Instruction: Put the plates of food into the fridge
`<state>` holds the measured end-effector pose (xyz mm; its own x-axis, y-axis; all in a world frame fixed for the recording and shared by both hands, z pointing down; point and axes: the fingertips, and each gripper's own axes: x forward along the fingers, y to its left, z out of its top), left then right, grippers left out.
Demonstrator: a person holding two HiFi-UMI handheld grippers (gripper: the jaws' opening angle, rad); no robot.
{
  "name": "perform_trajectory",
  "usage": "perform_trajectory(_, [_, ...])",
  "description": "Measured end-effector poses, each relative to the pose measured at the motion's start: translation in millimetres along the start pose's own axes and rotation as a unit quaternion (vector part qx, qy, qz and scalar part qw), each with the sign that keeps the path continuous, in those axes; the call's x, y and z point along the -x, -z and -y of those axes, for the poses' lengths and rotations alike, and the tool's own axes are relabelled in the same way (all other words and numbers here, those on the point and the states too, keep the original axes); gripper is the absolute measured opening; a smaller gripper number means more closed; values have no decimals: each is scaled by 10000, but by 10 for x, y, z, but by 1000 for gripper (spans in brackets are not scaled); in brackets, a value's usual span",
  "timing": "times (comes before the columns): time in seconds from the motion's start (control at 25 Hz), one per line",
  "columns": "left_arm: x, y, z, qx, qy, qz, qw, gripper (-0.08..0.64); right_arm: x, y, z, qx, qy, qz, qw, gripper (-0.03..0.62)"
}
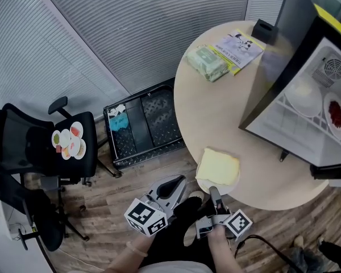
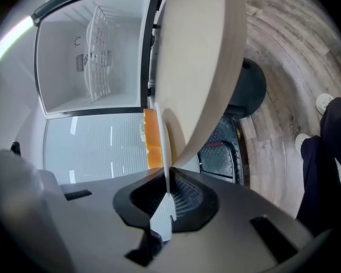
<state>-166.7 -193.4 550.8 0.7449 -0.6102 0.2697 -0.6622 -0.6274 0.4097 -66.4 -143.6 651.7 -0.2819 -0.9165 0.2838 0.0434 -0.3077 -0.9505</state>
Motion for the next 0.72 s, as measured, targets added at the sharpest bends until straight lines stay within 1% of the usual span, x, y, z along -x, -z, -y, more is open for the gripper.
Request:
perform_trajectory(0.16, [-46, -38, 41, -59, 124, -4, 9999, 5, 14, 12, -54, -76, -137, -26, 9999, 18])
perform_trajectory(0.36, [-146, -76, 96, -145, 348, -44, 9993, 5, 95, -42, -224, -43, -378, -6, 9993, 18])
perform_trajectory(0.52, [-324, -142, 249, -266, 635, -87, 9976, 5, 230, -227, -449, 97, -538, 132, 9984, 18])
perform_trajectory(0.72, [-605, -261, 599, -458, 1100, -88, 9928, 5, 487, -541, -735, 243, -748, 406, 9961, 19])
